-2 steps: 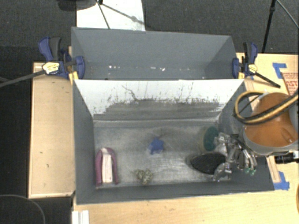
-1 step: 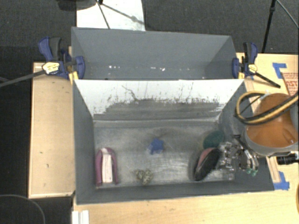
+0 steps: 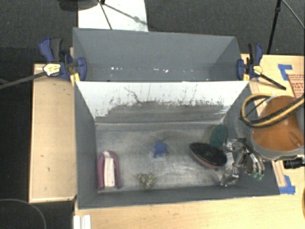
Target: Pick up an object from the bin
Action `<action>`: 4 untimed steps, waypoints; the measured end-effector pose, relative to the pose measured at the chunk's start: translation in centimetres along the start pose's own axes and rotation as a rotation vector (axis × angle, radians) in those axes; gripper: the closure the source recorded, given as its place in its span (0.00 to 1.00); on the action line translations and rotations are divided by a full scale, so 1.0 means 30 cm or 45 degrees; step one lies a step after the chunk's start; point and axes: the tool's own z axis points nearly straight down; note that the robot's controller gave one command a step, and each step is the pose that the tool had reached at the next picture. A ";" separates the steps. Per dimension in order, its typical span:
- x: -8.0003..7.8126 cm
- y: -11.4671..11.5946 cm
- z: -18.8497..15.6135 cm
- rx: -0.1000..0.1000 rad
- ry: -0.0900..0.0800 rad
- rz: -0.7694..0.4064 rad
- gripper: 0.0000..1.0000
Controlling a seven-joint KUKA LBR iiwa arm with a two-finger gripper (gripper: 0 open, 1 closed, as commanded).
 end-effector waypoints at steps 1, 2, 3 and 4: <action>0.039 0.256 0.001 -0.004 0.003 0.011 0.00; 0.049 0.459 -0.016 -0.004 -0.004 -0.147 0.00; -0.028 0.327 0.026 0.000 -0.005 -0.202 0.00; -0.134 0.136 -0.126 0.002 -0.008 -0.126 0.00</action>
Offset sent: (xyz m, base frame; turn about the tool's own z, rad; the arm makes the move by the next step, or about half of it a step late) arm 0.0095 0.0717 -0.0006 0.0160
